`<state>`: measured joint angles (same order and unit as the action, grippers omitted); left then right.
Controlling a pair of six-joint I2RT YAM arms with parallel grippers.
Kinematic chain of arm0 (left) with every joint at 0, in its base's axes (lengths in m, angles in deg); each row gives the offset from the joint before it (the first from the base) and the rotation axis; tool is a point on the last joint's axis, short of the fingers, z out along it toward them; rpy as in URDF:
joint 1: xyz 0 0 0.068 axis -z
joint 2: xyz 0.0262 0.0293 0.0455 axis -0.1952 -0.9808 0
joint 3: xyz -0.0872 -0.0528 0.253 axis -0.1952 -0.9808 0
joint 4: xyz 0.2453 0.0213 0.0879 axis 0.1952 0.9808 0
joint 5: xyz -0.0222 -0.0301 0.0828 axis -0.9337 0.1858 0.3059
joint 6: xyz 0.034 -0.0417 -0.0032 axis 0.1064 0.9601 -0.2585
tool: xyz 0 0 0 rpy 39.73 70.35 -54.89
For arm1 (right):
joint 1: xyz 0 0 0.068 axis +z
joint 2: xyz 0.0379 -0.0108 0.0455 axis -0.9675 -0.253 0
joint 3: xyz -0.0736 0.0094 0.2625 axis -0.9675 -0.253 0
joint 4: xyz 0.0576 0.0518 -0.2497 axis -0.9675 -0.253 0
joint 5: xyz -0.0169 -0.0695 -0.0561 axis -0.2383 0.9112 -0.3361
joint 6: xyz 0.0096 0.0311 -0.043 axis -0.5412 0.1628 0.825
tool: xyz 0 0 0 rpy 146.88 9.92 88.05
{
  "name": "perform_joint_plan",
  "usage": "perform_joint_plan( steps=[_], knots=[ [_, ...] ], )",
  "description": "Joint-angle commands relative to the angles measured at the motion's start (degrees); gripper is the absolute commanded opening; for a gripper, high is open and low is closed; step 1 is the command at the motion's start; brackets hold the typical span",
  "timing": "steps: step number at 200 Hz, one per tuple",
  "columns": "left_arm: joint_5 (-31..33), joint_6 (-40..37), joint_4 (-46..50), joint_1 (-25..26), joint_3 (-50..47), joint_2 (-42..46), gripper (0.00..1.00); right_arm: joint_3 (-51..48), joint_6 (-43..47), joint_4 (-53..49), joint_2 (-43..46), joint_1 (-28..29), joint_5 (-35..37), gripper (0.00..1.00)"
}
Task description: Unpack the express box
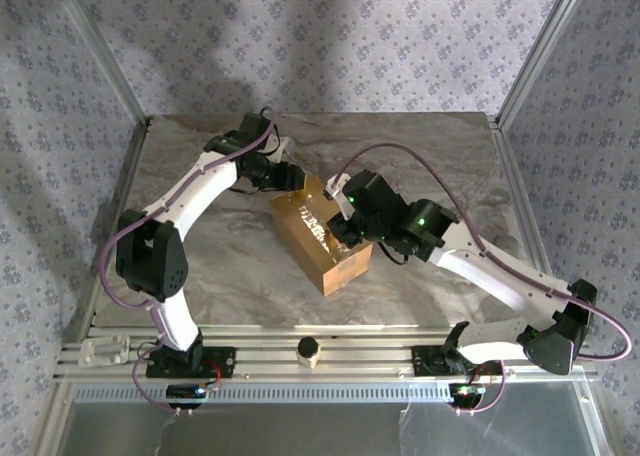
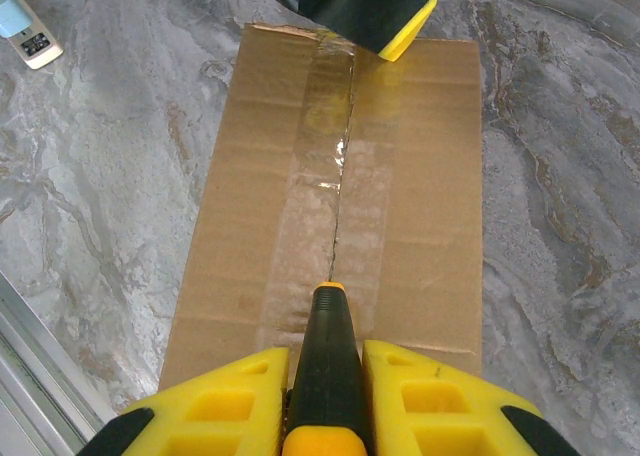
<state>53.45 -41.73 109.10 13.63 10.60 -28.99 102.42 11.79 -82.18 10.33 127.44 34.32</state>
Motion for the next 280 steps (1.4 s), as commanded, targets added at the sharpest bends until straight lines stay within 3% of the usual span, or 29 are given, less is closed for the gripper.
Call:
perform_joint_plan(
  steps=[1, 77, 280],
  knots=[
    [1.1, -0.8, 1.9, 0.3, -1.4, 0.6, 0.54, 0.8, 0.6, -4.1, -1.4, 0.4, -1.3, 0.0],
    [3.7, 2.5, -4.2, -0.4, -6.4, 1.3, 0.52, 1.8, -1.8, -9.6, -0.4, 7.1, 7.1, 0.0],
    [10.3, 8.2, -7.3, -2.4, -9.7, 1.0, 0.51, 1.9, -9.3, -15.8, 3.1, 13.3, 11.7, 0.0]
  ],
)
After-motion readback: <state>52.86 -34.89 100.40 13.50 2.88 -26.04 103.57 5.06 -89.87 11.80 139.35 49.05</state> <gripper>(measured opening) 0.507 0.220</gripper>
